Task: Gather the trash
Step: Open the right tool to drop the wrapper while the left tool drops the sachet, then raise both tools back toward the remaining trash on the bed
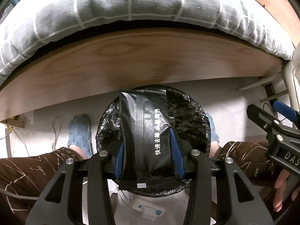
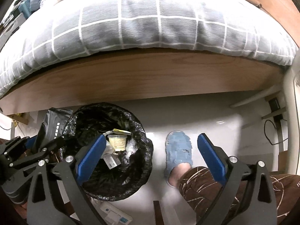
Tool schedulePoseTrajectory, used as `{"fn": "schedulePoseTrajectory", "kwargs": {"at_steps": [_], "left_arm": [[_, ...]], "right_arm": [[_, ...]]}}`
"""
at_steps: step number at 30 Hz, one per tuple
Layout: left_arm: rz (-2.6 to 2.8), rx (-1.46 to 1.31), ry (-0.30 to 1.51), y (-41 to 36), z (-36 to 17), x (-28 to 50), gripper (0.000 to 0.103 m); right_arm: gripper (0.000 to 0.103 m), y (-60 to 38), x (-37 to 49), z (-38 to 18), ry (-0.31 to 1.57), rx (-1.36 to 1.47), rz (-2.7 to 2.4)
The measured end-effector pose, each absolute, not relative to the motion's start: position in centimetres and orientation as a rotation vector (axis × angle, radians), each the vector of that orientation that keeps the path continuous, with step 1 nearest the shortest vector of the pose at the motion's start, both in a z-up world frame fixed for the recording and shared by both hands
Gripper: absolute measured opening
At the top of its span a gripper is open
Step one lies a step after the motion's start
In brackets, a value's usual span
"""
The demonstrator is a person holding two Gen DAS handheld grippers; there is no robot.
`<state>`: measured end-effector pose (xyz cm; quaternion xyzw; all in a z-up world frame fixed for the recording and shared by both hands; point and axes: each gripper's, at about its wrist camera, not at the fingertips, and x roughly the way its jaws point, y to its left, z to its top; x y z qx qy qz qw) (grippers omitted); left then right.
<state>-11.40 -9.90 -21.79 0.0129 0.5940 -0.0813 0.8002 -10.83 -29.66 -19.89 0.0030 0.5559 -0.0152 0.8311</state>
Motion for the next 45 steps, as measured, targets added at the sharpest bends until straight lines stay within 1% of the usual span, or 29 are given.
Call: {"fn": "schedulePoseTrajectory", "kwargs": {"at_steps": [1, 4, 6, 7, 9, 13, 15, 16, 22, 38, 45], "left_arm": [[-0.169, 0.030, 1.267, -9.9, -21.7, -11.5, 0.046], [-0.152, 0.033, 1.259, -9.6, -21.6, -11.4, 0.055], [-0.142, 0.031, 1.256, -9.3, -21.8, -11.4, 0.066], [-0.137, 0.029, 1.254, -9.2, -21.8, -11.4, 0.068], [-0.133, 0.029, 1.246, -9.1, -21.8, -11.4, 0.076], [-0.112, 0.034, 1.226, -8.7, -21.5, -11.4, 0.086], [-0.086, 0.057, 1.203, -8.4, -21.0, -11.4, 0.093], [-0.077, 0.060, 1.196, -8.3, -20.8, -11.4, 0.095], [-0.068, 0.039, 1.149, -7.4, -19.0, -11.4, 0.097], [-0.045, -0.013, 1.105, -5.0, -14.2, -10.8, 0.097], [-0.052, -0.026, 1.064, -4.5, -10.9, -10.5, 0.097]], "right_arm": [[0.094, -29.6, -10.8, -19.9, 1.178, 0.006, -0.029], [0.094, -29.3, -10.7, -19.9, 1.175, 0.002, -0.022], [0.094, -29.1, -10.7, -19.9, 1.175, 0.002, -0.022], [0.094, -29.0, -10.7, -19.8, 1.177, 0.003, -0.021], [0.094, -28.8, -10.6, -19.7, 1.175, 0.002, -0.020], [0.094, -28.5, -10.5, -19.3, 1.167, -0.002, -0.017], [0.094, -28.3, -10.5, -19.0, 1.158, -0.002, -0.017], [0.094, -28.3, -10.4, -18.9, 1.155, -0.001, -0.017], [0.094, -27.9, -10.2, -17.7, 1.123, -0.006, -0.012], [0.094, -26.3, -9.4, -11.3, 1.029, -0.019, 0.034], [0.094, -25.9, -9.1, -7.9, 0.977, -0.025, 0.036]]}}
